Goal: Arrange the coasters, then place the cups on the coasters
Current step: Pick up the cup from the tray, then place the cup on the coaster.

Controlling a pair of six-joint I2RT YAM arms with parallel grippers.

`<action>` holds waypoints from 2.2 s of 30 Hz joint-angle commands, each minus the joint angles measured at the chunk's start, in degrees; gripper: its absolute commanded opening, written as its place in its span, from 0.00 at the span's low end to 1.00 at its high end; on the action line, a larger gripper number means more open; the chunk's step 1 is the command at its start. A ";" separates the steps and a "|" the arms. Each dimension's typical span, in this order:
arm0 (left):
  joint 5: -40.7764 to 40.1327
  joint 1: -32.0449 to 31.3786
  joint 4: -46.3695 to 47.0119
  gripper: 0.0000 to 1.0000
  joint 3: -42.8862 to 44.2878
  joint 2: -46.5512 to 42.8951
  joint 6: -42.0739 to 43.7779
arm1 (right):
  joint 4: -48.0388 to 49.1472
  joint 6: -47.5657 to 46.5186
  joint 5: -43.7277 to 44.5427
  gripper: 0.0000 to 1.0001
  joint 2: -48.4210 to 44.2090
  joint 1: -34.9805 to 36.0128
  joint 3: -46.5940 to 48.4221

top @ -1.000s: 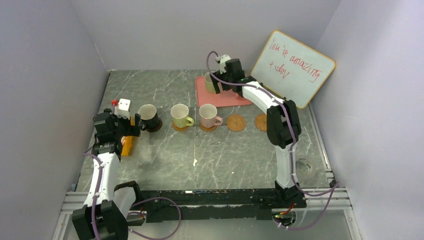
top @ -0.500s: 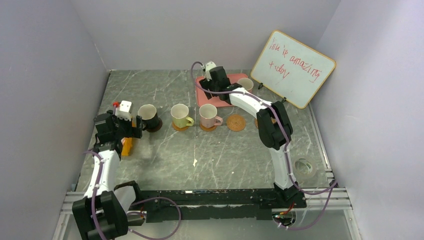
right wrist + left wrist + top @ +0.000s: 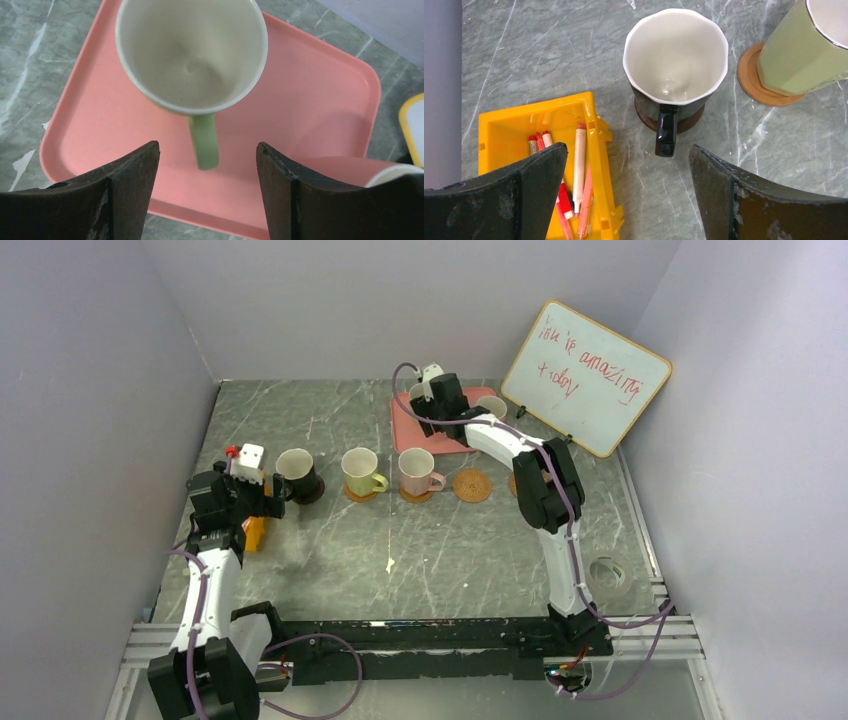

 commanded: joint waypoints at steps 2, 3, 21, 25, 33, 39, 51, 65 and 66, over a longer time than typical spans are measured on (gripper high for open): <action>1.72 0.47 1.54 0.96 -0.43 -0.79 1.24 | -0.74 0.45 -6.35 0.72 1.42 -2.19 5.83; 1.91 0.47 1.60 0.96 -0.53 -1.01 1.32 | -1.17 0.39 -7.33 0.72 1.63 -2.42 6.46; 2.22 0.41 1.22 0.96 -0.71 -1.60 1.59 | -9.10 1.48 -9.11 0.38 9.47 -2.46 17.38; 2.11 0.47 1.20 0.96 -0.81 -1.74 1.61 | -8.38 1.62 -8.88 0.13 8.70 -2.40 16.51; 2.26 0.45 1.12 0.96 -0.84 -1.40 1.95 | -4.98 -0.27 -9.93 0.00 2.51 -2.29 11.33; 2.57 0.46 0.85 0.96 -0.81 -0.92 2.30 | -0.76 -0.53 -9.65 0.00 -5.14 -2.32 5.21; 3.33 0.44 0.50 0.96 -0.80 -1.18 2.84 | 3.96 -0.90 -10.96 0.00 -19.47 -2.50 -4.97; 4.20 0.42 -1.34 0.96 -0.13 -2.81 4.17 | -0.12 -2.01 -13.47 0.00 -38.69 -4.86 -18.43; 4.38 0.40 -1.61 0.96 0.01 -3.19 4.20 | -1.05 -2.15 -13.58 0.00 -39.56 -5.29 -18.99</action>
